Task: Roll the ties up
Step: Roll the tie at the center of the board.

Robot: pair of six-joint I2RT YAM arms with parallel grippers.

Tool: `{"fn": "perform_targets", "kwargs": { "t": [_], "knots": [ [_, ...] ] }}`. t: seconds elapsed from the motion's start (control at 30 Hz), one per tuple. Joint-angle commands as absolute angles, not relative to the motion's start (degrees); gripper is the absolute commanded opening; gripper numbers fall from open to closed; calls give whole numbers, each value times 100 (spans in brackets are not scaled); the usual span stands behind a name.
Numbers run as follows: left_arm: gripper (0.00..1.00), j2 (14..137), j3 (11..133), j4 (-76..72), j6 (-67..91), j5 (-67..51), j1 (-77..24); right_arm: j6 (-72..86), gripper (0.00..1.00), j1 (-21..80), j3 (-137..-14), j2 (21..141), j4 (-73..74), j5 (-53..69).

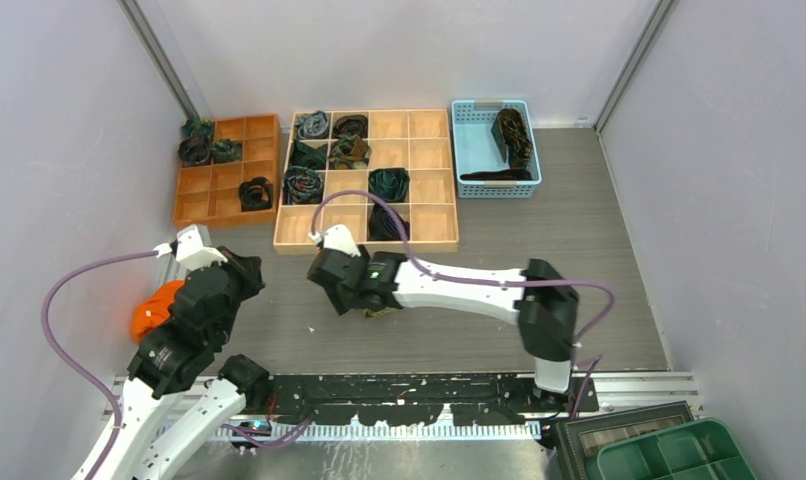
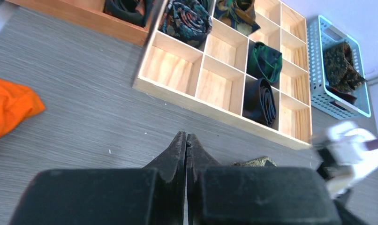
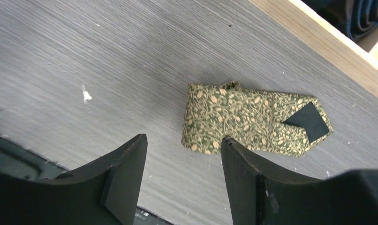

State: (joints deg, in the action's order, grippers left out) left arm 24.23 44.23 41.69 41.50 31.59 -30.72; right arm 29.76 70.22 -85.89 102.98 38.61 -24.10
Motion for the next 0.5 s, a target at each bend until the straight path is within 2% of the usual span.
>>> {"fn": "perform_targets", "kwargs": {
  "t": [0.0,0.2,0.47],
  "knots": [
    [0,2397,4685,4567,4043,3635,-3059,2617,66,7215,-9441,11228,4847,-3251],
    [0,2316,4655,4591,4023,3617,-3059,2571,71,7232,-9896,11961,5212,-3784],
    [0,2303,4650,4588,3984,3656,-3058,2755,68,7217,-9772,12390,5342,-3936]
  ]
}}
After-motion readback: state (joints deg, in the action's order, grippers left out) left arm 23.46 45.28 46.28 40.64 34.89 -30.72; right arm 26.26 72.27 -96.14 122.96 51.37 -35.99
